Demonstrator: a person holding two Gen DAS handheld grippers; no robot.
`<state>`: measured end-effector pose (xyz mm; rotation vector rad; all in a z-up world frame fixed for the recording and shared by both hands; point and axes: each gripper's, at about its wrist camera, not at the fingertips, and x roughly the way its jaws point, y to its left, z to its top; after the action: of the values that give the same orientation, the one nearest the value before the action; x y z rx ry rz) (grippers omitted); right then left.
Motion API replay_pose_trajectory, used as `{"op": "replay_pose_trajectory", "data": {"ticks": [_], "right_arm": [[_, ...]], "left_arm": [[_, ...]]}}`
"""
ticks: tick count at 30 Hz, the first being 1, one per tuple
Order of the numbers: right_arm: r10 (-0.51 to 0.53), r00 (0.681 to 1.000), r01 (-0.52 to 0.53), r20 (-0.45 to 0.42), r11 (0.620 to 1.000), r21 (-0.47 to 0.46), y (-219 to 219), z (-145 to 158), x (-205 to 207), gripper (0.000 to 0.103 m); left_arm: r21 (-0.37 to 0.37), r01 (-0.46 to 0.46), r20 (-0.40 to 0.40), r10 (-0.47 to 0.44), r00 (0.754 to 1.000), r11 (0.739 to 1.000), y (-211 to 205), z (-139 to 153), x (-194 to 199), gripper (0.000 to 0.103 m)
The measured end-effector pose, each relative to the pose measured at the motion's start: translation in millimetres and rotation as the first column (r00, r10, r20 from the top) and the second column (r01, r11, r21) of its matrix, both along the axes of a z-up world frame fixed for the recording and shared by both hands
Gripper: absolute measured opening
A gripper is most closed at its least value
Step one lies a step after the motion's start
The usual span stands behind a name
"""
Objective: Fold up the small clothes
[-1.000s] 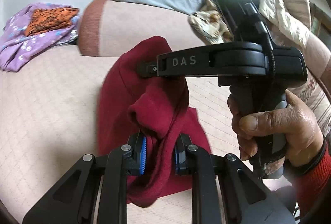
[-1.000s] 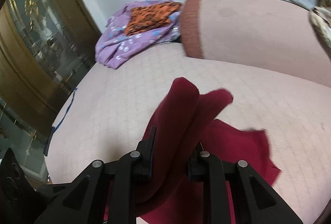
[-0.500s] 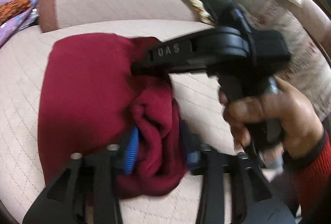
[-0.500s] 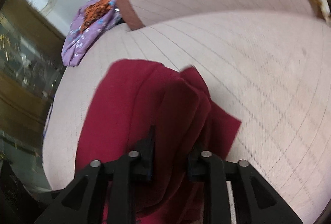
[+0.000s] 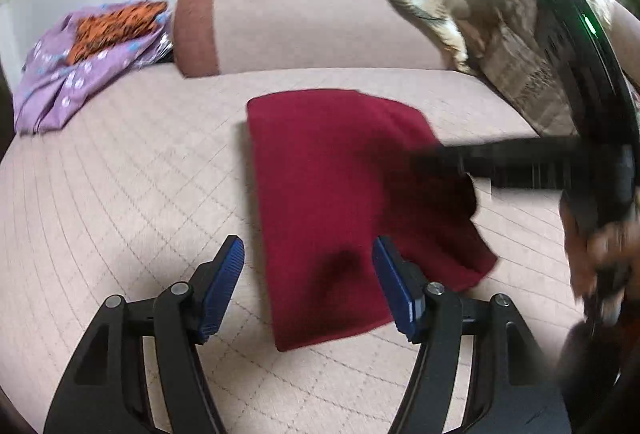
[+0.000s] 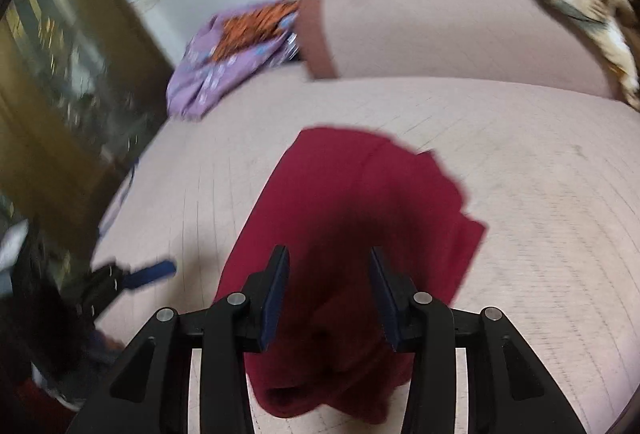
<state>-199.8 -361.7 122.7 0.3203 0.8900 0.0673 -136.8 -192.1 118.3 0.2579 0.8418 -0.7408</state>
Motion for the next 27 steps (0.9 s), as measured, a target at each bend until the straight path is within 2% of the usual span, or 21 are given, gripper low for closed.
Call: {"op": "replay_pose_trajectory", "data": {"ticks": [2,4,6,8,13,15,16,17,21,27], "right_arm": [[0.01,0.999,-0.013,-0.052,0.998,-0.065,13,-17,0,0.037],[-0.011,0.995,0.0,-0.098,0.993,-0.117,15,-34,-9,0.029],[-0.04,0.991,0.02,-0.128,0.987,-0.156,11,-53,-24,0.027],[-0.037,0.992,0.02,-0.123,0.99,-0.139,9,-62,-36,0.027],[-0.061,0.994,0.057,-0.093,0.997,-0.048,-3,-42,-50,0.031],[-0.084,0.995,0.083,-0.047,0.996,-0.023,-10,-26,-52,0.038],[-0.098,0.995,0.097,-0.025,0.995,-0.026,-9,-21,-53,0.046],[-0.109,0.994,0.109,-0.007,0.994,-0.03,-11,-16,-50,0.051],[-0.137,0.99,0.138,0.026,0.99,-0.041,-14,-9,-25,0.051],[-0.186,0.982,0.184,-0.016,0.979,-0.085,-17,-43,27,0.05]], "left_arm": [[0.019,-0.001,-0.012,0.002,1.0,1.0,-3,-13,-1,0.066],[0.04,0.004,-0.039,-0.002,0.999,0.999,-3,-30,-4,0.066],[0.061,0.015,-0.063,-0.011,0.998,0.998,-5,-40,-10,0.066],[0.064,0.004,-0.058,-0.001,0.998,0.998,-3,-40,-16,0.066],[0.008,-0.039,-0.017,0.039,0.999,0.999,5,-22,-9,0.066],[0.006,-0.055,-0.012,0.055,0.998,0.998,4,-21,-3,0.066],[0.009,-0.062,-0.01,0.062,0.998,0.998,3,-20,-1,0.066],[0.013,-0.068,-0.006,0.068,0.998,0.998,2,-21,1,0.066],[0.025,-0.078,0.01,0.078,0.997,0.997,-3,-24,5,0.068],[0.043,-0.067,0.018,0.067,0.998,0.997,-12,-31,11,0.073]]}}
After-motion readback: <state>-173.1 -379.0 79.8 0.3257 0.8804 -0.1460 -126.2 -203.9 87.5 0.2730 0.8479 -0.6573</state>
